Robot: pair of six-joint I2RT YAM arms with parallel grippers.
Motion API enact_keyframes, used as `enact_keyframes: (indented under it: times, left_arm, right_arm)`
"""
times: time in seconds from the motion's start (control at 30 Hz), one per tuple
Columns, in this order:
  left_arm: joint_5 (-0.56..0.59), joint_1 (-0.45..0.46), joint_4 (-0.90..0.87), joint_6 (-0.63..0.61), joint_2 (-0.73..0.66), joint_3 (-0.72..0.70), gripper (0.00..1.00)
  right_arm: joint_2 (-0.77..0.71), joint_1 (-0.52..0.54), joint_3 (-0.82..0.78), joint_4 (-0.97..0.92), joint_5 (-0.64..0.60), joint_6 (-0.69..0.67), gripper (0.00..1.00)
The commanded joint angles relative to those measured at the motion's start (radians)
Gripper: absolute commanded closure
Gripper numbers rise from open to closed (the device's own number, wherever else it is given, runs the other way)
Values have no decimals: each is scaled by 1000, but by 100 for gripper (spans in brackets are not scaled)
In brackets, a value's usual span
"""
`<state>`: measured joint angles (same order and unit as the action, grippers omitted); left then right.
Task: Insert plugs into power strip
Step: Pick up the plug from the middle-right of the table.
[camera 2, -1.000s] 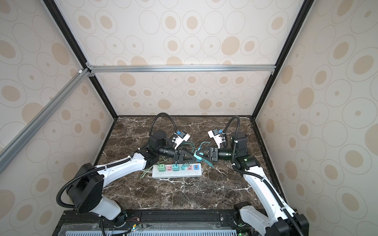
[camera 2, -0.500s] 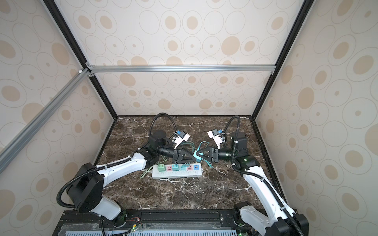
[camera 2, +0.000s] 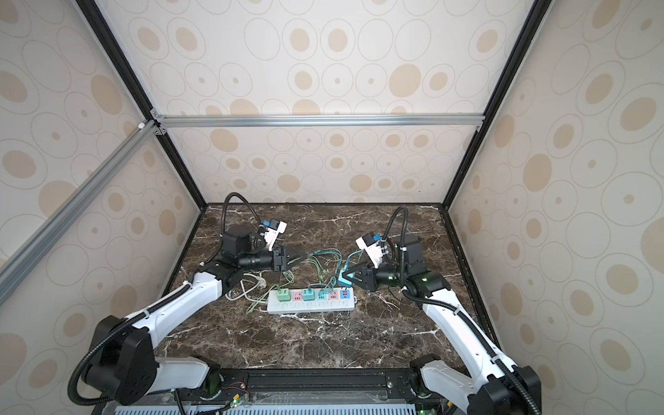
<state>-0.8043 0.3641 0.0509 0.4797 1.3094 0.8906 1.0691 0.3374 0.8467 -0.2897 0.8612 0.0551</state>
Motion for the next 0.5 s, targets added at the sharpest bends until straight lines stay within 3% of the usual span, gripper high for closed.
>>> enact_keyframes:
  times: [0.0, 0.07, 0.17, 0.3, 0.47]
  left_arm:
    - [336, -33, -274, -104, -49, 50, 40]
    - [432, -53, -319, -106, -74, 25, 36]
    - [429, -81, -323, -82, -101, -49, 35]
    - [435, -95, -321, -61, -125, -149, 33]
    - [467, -139, -344, -34, -146, -219, 36]
  right_arm:
    - [10, 41, -51, 111, -112, -162, 100]
    - [22, 42, -101, 226, -113, -168, 100]
    - [37, 43, -157, 345, -124, -209, 100]
    - [77, 66, -175, 336, -159, -357, 100]
    - [139, 85, -182, 366, -105, -384, 100]
